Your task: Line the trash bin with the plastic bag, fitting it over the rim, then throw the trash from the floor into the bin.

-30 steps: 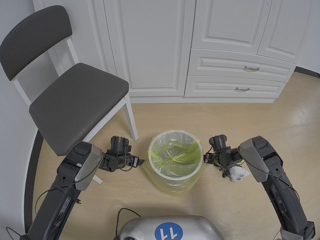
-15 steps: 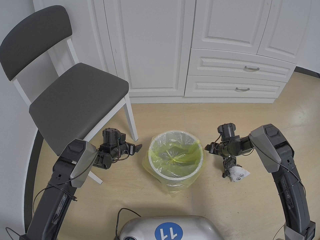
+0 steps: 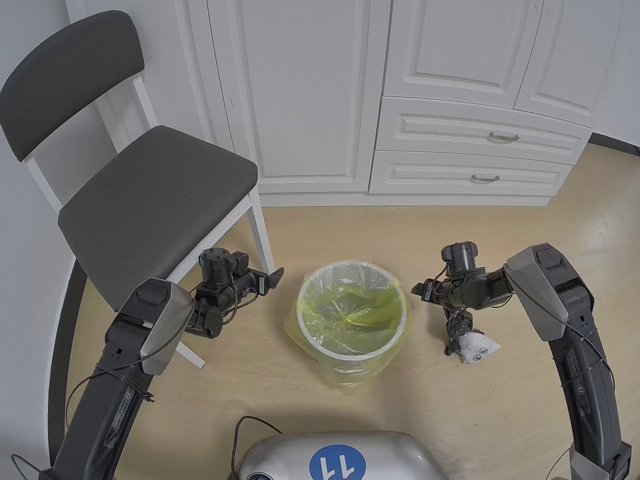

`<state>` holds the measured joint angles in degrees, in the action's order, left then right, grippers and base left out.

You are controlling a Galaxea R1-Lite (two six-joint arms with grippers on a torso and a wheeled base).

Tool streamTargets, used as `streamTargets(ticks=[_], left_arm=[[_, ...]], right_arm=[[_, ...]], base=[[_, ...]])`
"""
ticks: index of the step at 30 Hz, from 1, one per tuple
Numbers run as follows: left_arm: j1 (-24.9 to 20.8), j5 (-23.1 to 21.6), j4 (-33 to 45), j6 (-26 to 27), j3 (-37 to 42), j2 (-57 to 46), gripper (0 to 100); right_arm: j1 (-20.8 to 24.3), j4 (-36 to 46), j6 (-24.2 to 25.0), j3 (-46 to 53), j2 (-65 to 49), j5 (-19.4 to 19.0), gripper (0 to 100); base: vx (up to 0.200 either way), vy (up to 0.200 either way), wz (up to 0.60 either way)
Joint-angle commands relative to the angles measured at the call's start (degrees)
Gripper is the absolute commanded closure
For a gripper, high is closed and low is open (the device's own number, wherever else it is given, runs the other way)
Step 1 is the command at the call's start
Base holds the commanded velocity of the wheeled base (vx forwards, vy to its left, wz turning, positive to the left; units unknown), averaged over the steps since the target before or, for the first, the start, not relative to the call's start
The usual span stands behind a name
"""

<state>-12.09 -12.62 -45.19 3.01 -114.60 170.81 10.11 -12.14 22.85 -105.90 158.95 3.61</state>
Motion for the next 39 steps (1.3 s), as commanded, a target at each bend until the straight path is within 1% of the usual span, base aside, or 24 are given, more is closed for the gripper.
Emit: streamTargets(ticks=[1, 5, 10, 13, 18, 25, 30, 31, 33, 34, 35, 37, 39], left_arm=[[-1.4, 0.3, -1.5, 1.2, 0.0, 0.4, 0], [-2.1, 0.7, -3.3, 4.2, 0.0, 0.6, 0], [-2.6, 1.0, -5.2, 5.6, 0.0, 0.0, 0], [-2.6, 2.7, -6.8, 7.5, 0.0, -0.1, 0], [-3.7, 3.3, -9.0, 7.7, 0.0, -0.8, 0], [-4.5, 4.6, -12.2, 7.7, 0.0, -2.1, 0], [-5.9, 6.6, -14.0, 7.6, 0.0, -3.2, 0], [-6.0, 6.7, -14.1, 7.6, 0.0, -3.2, 0], [-6.7, 7.9, -14.8, 7.6, 0.0, -3.7, 0], [-6.7, 7.9, -14.8, 7.6, 0.0, -3.7, 0], [-7.2, 8.8, -14.9, 7.5, 0.0, -4.3, 0], [-7.5, 9.9, -15.2, 7.4, 0.0, -4.8, 0], [-7.8, 10.2, -15.2, 7.2, 0.0, -5.1, 0]], right_arm=[[0.1, -0.3, 0.0, -0.1, 0.4, 0.0, 0], [0.1, -0.3, 0.0, -0.2, 0.6, 0.0, 0], [0.0, -0.7, 0.1, -0.3, 0.7, -0.1, 0], [0.0, -2.3, 0.1, -0.2, 1.3, 0.0, 0], [0.0, -4.0, 0.2, -0.2, 1.5, 0.0, 0], [-0.4, -3.9, -0.3, 0.1, 0.8, 0.1, 0], [-3.3, -3.2, -4.6, -1.3, 0.9, 0.1, 0], [-3.5, -3.2, -4.7, -1.5, 1.0, 0.1, 0], [-5.3, -1.7, -6.1, -2.8, 1.4, 0.1, 0], [-5.3, -1.7, -6.1, -2.8, 1.4, 0.1, 0], [-6.6, 0.7, -8.4, -3.3, 1.8, 0.1, 0], [-8.2, 2.8, -11.7, -4.0, 2.7, 0.1, 0], [-9.3, 3.0, -14.0, -4.6, 3.9, 0.1, 0]], base=[[0.000, 0.000, 0.00], [0.000, 0.000, 0.00], [0.000, 0.000, 0.00], [0.000, 0.000, 0.00], [0.000, 0.000, 0.00], [0.000, 0.000, 0.00], [0.000, 0.000, 0.00], [0.000, 0.000, 0.00], [0.000, 0.000, 0.00], [0.000, 0.000, 0.00], [0.000, 0.000, 0.00], [0.000, 0.000, 0.00], [0.000, 0.000, 0.00]])
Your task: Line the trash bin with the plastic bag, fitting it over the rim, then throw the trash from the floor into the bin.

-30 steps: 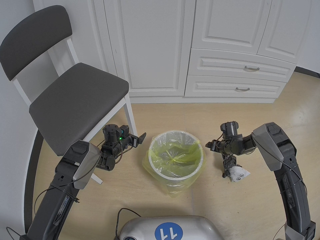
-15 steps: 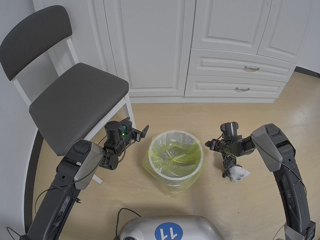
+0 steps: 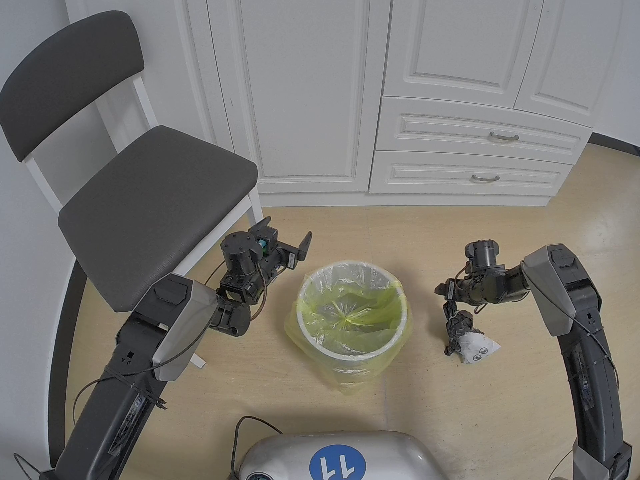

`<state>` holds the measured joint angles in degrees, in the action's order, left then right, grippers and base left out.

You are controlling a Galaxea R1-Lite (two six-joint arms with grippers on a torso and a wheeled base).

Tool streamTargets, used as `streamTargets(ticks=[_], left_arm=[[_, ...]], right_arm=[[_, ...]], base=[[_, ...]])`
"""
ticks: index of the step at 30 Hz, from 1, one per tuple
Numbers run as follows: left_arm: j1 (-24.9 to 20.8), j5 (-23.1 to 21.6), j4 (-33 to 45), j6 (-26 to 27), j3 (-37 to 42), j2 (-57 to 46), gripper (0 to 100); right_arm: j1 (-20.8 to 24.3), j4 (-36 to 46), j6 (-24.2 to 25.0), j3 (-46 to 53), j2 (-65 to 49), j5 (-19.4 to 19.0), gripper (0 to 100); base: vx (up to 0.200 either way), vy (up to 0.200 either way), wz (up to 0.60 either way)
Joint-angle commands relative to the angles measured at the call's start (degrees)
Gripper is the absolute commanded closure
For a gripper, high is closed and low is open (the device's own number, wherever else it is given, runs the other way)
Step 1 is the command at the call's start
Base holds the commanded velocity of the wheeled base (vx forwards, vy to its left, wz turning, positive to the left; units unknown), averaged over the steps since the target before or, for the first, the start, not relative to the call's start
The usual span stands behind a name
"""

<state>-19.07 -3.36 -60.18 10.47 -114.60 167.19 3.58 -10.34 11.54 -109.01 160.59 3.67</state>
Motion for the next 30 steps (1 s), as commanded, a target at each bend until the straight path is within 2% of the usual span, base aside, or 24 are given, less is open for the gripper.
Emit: streamTargets(ticks=[1, 11, 17, 30], left_arm=[[-1.1, 1.0, -0.3, -0.4, 0.0, -1.5, 0], [-1.3, 1.8, -0.9, -0.4, 0.0, -1.9, 0], [-1.6, 2.6, -0.6, -0.4, 0.0, -2.2, 0], [-1.5, 3.5, -1.6, -0.4, 0.0, -2.9, 0]], right_arm=[[-3.1, 1.2, -3.5, -2.3, 3.3, 0.0, 0], [-4.0, 6.2, -4.3, -5.6, 7.1, -0.1, 0], [-3.3, 6.9, -9.6, -5.6, 11.1, 1.7, 0], [-3.3, 7.0, -8.6, -5.6, 11.2, 1.8, 0]], base=[[0.000, 0.000, 0.00], [0.000, 0.000, 0.00], [0.000, 0.000, 0.00], [0.000, 0.000, 0.00]])
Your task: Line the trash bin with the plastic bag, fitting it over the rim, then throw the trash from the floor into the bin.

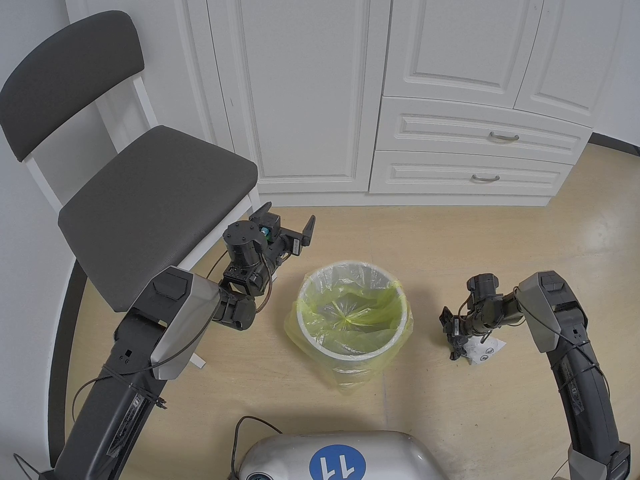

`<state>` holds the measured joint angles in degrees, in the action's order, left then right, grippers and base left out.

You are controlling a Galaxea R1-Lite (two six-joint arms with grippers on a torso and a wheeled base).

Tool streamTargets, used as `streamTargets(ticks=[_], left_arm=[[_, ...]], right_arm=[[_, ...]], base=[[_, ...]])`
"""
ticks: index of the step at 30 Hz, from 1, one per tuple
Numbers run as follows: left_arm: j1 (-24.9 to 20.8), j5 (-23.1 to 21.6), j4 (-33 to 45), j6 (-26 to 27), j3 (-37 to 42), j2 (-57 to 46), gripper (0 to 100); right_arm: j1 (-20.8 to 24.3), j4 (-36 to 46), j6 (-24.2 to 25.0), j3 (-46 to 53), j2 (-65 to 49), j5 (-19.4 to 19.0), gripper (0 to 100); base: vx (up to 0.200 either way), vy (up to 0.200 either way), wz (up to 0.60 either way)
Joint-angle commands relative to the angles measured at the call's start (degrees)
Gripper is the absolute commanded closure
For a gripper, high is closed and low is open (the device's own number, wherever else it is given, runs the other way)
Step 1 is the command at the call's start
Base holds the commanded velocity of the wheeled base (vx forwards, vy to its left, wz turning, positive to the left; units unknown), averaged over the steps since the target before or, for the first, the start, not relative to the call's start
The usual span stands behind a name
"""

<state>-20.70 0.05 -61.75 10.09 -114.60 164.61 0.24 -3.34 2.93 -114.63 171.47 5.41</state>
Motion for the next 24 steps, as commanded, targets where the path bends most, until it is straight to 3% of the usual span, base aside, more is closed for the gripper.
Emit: streamTargets(ticks=[1, 4, 5, 16, 20, 22, 24], left_arm=[[0.1, 0.0, -0.1, 0.0, 0.0, -0.5, 0], [0.0, 0.0, -0.3, 0.0, 0.0, -0.6, 0], [0.0, 0.0, -0.3, 0.0, 0.0, -0.6, 0], [-0.4, 0.0, -1.3, 0.0, 0.0, -0.3, 0], [-0.9, 0.0, -1.5, 0.0, 0.0, -0.1, 0], [-1.3, 0.0, -1.7, -0.1, 0.0, 0.0, 0], [-1.3, 0.1, -1.8, -0.1, 0.0, -0.1, 0]], right_arm=[[0.0, 0.0, -0.1, 0.0, 0.4, 0.0, 0], [0.0, 0.6, 0.0, 0.0, 0.4, 0.0, 0], [0.0, 0.6, 0.0, 0.0, 0.4, 0.0, 100], [0.1, -0.4, 0.3, 0.0, 0.4, 1.1, 100], [0.5, -7.8, 0.7, 0.0, -0.3, 5.0, 100], [0.8, -16.0, 0.7, 4.6, -4.3, 5.2, 100], [0.9, -17.3, 0.6, 7.5, -6.4, 5.1, 100]], base=[[0.000, 0.000, 0.00], [0.000, 0.000, 0.00], [0.000, 0.000, 0.00], [0.000, 0.000, 0.00], [0.000, 0.000, 0.00], [0.000, 0.000, 0.00], [0.000, 0.000, 0.00]])
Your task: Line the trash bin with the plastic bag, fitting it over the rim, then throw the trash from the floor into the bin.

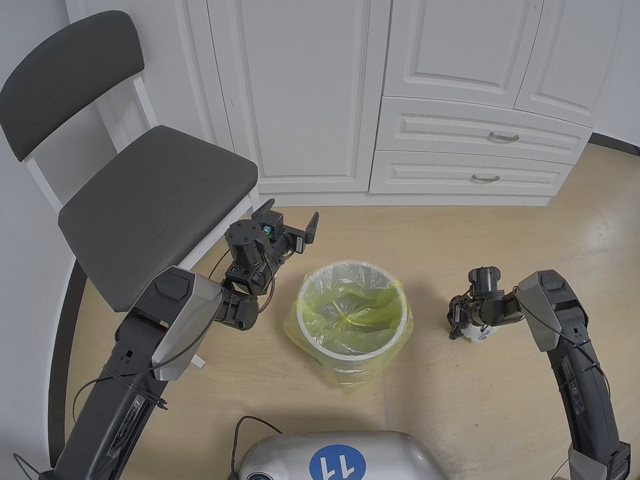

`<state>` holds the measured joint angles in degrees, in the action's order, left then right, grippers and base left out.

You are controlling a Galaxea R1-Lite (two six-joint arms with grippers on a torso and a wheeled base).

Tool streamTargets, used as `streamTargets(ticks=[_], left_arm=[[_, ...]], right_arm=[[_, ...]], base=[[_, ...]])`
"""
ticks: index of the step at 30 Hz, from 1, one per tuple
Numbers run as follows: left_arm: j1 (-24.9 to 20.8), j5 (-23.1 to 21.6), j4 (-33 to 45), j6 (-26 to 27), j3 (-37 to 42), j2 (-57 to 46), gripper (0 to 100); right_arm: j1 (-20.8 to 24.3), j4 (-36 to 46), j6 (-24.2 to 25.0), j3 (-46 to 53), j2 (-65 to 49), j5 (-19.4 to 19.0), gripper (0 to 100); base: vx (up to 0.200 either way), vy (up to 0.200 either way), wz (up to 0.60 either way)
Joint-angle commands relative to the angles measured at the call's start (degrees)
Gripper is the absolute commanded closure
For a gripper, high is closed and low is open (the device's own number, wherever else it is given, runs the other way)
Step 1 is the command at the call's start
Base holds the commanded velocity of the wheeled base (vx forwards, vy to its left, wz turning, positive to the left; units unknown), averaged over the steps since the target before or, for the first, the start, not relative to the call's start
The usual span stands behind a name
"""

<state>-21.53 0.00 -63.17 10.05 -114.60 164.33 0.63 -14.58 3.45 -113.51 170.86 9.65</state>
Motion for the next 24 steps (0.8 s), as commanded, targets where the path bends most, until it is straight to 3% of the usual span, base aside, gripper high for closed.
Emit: streamTargets(ticks=[1, 11, 14, 19, 24], left_arm=[[-0.4, 0.1, -1.3, 0.0, 0.0, -0.1, 0], [-0.4, 0.1, -3.5, -2.2, 0.0, -3.4, 0], [-0.3, 0.1, -3.9, -3.0, 0.0, -4.5, 0], [0.3, 0.2, -4.3, -4.6, 0.0, -7.0, 0], [0.0, -0.4, -1.7, -5.2, 0.0, -8.0, 0]], right_arm=[[0.8, -7.1, -0.1, 12.2, -10.9, 0.4, 100], [5.8, -9.0, 4.7, 23.8, -27.1, 0.8, 100], [6.9, -12.1, 4.8, 28.2, -31.5, 0.9, 100], [9.3, -24.2, 4.4, 38.8, -39.8, 0.8, 100], [12.0, -29.6, 4.4, 45.5, -45.3, 0.8, 100]], base=[[0.000, 0.000, 0.00], [0.000, 0.000, 0.00], [0.000, 0.000, 0.00], [0.000, 0.000, 0.00], [0.000, 0.000, 0.00]])
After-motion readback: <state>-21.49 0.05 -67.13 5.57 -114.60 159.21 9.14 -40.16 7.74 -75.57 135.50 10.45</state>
